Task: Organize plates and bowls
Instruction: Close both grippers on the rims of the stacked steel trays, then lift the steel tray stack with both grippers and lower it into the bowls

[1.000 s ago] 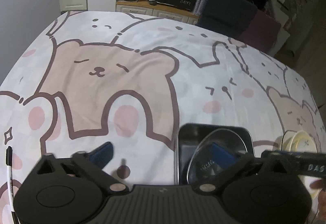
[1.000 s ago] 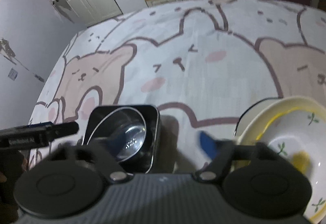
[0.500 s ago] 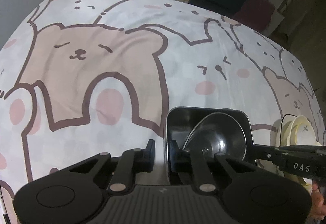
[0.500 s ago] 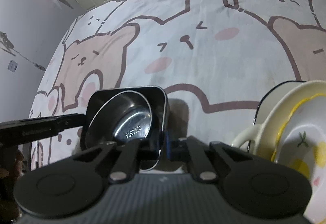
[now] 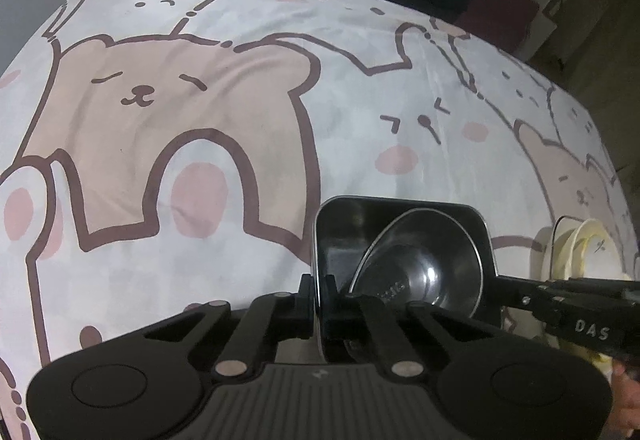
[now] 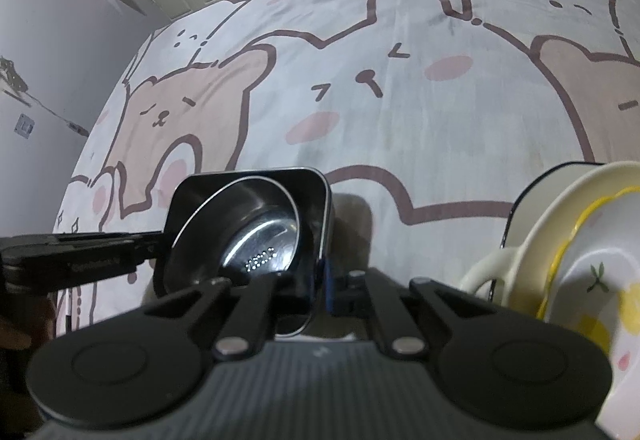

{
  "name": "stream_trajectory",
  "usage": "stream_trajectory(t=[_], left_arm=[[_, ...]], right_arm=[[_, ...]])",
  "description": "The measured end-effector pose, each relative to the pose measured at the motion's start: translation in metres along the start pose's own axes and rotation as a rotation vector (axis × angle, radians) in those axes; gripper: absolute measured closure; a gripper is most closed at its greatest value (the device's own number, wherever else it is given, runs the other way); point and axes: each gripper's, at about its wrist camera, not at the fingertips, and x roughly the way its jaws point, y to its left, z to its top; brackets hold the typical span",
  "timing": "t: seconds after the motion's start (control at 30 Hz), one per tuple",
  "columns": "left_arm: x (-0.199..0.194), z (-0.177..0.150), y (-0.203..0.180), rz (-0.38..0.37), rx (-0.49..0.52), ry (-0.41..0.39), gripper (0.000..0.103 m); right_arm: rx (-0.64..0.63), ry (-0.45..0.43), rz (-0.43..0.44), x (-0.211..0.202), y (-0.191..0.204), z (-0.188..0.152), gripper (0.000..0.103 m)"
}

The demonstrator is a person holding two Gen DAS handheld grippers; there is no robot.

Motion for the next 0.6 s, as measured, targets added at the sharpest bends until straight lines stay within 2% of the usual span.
stream_trajectory(t=[0.23,0.6], left_arm=[[-0.028,-0.001,-0.015,-0.013,-0.013,-0.091,0.099],[-0.072,-0.005,-0.074,-0.111,-0.01,-0.236,0.098]], right_arm=[[-0.037,-0.061,-0.011,-0.017,0.002,0.002,0.099],[-0.04,-0.23,0.014,-0.098,-0.029,0.004,0.099]])
